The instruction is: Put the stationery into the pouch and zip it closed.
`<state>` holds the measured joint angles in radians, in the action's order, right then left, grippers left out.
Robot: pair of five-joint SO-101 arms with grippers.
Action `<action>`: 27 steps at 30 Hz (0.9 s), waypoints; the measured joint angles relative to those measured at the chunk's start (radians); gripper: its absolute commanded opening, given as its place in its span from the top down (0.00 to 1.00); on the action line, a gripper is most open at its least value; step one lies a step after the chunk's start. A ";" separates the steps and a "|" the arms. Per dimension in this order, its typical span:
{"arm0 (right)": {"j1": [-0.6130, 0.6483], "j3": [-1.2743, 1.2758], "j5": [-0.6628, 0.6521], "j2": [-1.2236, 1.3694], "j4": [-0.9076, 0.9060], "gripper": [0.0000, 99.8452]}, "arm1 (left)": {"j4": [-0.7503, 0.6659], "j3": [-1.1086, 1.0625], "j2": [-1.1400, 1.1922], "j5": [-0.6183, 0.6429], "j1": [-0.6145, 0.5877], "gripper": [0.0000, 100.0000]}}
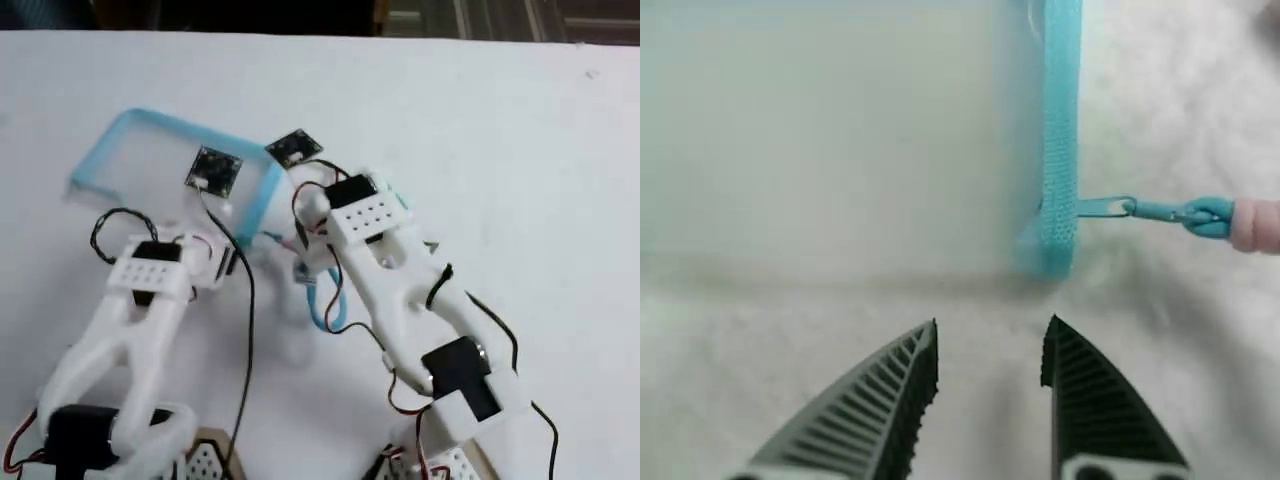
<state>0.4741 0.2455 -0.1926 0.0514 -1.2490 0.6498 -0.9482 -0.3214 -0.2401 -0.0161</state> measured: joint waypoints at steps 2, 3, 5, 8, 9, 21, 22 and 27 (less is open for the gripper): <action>0.000 0.000 0.000 0.000 0.000 0.98 | -0.008 -0.002 0.000 0.000 0.000 0.82; 0.000 0.000 0.000 0.000 0.000 0.98 | -0.014 -0.002 0.000 0.000 0.000 0.82; 0.000 0.000 0.000 -0.002 0.000 0.98 | -0.011 -0.002 0.000 0.020 0.000 0.81; 0.009 0.000 0.000 -0.032 0.000 0.98 | 0.043 0.000 0.000 0.120 0.000 0.77; 0.014 0.000 0.000 -0.051 0.000 0.98 | 0.066 0.006 0.000 0.158 0.000 0.76; 0.028 0.002 0.032 -0.483 -0.002 0.98 | 0.342 0.147 -0.262 0.301 -0.130 0.76; 0.041 0.002 0.026 -0.519 -0.002 0.98 | 0.370 0.155 -0.318 0.301 -0.133 0.76; 0.123 -0.015 0.020 -0.684 0.026 0.98 | 0.477 0.175 -0.614 0.301 -0.137 0.75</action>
<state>0.5969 0.2302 -0.1726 -0.6329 -1.2229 1.1270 -0.7733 -0.9352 0.0606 -0.1527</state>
